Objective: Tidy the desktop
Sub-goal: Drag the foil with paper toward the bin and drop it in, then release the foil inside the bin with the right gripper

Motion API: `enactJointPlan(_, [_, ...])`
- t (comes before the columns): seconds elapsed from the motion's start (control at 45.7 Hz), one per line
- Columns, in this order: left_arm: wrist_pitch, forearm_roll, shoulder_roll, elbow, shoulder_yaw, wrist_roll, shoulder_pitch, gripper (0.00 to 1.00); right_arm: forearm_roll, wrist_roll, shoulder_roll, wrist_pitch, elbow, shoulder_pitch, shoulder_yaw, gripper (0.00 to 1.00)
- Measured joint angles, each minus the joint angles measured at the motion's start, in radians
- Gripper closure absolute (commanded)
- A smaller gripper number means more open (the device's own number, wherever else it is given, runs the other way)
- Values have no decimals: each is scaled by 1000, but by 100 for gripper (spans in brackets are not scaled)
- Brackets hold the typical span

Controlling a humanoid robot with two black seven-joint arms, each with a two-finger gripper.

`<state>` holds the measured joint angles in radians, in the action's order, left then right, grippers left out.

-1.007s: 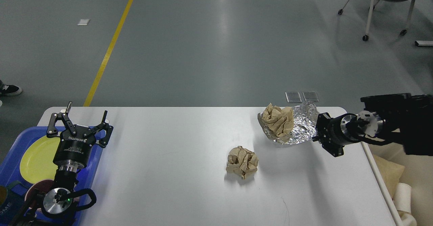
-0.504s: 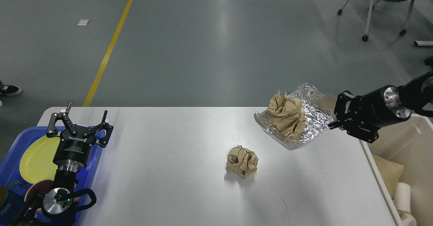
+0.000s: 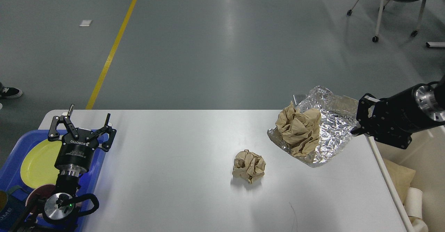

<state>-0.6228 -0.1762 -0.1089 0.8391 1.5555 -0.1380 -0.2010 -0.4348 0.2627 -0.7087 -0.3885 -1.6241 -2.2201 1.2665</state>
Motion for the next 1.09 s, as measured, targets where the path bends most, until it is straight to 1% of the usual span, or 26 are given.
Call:
enactJointPlan(0.109, [0,0,0,0,0,0,0,4,-1,-2,-40,7,33,18,28,100])
enactJointPlan(0.263, [0,0,0,0,0,0,0,4,0,-2,-148,16,142,98,38,100])
enactJointPlan(0.394, [0,0,0,0,0,0,0,4,5,-2,-226,12,313,228,25,100])
enactJointPlan(0.569, [0,0,0,0,0,0,0,4,10,-8,-279,11,562,436,-26,100])
enactJointPlan(0.744, [0,0,0,0,0,0,0,4,13,-30,-267,12,796,713,-156,100])
enactJointPlan(0.876, [0,0,0,0,0,0,0,4,13,-41,-202,21,991,957,-264,100])
enactJointPlan(0.963, [0,0,0,0,0,0,0,4,13,-57,-156,31,1102,1099,-339,100])
enactJointPlan(1.029, [0,0,0,0,0,0,0,4,13,-74,-128,50,1166,1195,-392,100])
enactJointPlan(1.095, [0,0,0,0,0,0,0,4,13,-85,-93,100,1217,1278,-430,100])
